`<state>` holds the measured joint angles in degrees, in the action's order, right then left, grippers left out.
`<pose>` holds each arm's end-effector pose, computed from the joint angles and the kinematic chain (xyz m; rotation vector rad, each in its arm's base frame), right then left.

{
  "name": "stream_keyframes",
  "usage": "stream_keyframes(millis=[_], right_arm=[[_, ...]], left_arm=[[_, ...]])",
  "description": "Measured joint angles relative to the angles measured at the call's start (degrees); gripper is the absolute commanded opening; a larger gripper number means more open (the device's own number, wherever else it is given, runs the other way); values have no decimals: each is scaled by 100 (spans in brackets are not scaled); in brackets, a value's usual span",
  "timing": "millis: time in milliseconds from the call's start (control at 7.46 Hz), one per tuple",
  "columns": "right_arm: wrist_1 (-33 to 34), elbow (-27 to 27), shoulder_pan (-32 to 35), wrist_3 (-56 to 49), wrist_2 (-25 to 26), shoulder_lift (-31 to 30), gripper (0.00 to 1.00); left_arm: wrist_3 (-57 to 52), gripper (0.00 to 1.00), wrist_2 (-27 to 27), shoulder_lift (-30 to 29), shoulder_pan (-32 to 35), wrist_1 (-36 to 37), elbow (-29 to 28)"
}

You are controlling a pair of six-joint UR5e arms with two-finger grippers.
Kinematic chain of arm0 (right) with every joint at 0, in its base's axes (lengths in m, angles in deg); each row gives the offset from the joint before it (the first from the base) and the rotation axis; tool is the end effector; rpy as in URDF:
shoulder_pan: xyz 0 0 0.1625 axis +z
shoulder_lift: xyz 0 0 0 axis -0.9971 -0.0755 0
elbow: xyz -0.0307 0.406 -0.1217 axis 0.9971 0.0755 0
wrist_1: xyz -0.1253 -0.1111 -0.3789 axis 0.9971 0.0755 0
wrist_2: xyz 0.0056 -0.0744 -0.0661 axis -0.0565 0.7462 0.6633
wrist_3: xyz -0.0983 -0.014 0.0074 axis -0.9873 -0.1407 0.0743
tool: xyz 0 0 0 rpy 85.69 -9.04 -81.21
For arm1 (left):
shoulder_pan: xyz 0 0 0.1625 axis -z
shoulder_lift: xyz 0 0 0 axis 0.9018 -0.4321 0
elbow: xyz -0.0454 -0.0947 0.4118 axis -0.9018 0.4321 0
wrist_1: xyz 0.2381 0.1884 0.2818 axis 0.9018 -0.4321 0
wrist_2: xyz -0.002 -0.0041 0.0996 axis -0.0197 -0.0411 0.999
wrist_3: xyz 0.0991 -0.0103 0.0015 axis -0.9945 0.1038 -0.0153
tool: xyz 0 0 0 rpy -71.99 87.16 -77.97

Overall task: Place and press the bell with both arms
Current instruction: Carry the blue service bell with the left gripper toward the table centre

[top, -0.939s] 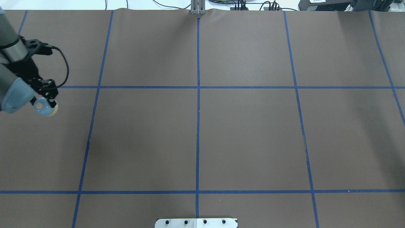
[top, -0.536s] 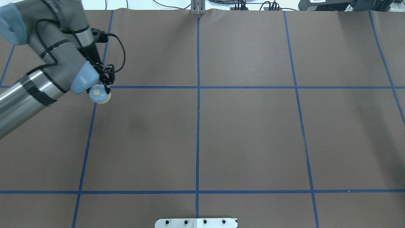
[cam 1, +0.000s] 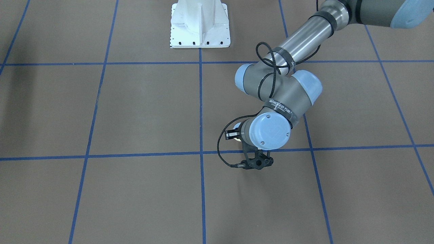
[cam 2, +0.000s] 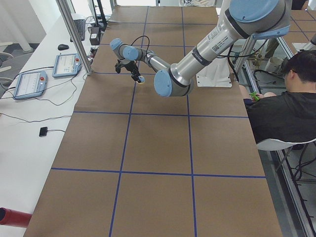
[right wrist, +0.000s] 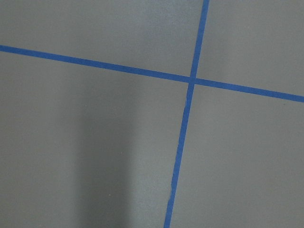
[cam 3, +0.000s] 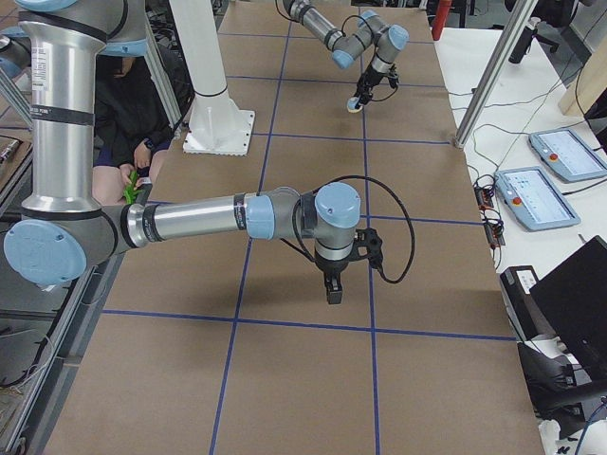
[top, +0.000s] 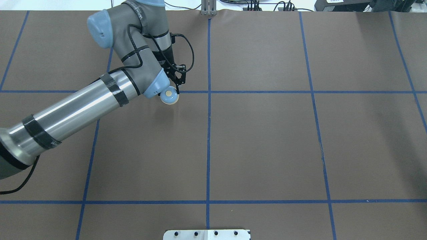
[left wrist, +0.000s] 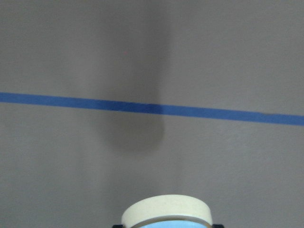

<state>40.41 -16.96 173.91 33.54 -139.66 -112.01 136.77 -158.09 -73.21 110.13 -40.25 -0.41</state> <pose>0.0504 -0.4516 0.5844 0.0760 -0.7657 -0.1437 0.5375 -0.6355 0.2319 -0.3981 0.8069 0.0262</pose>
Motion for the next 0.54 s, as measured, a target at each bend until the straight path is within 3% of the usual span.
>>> stream_keyframes(millis=[268, 536], right_arm=[[0, 0, 1, 6, -6, 0, 100], [0, -1, 4, 7, -5, 0, 100]], left_arm=[[535, 29, 19, -519, -249, -403, -613], [1060, 39, 39, -663, -473, -1016, -901]])
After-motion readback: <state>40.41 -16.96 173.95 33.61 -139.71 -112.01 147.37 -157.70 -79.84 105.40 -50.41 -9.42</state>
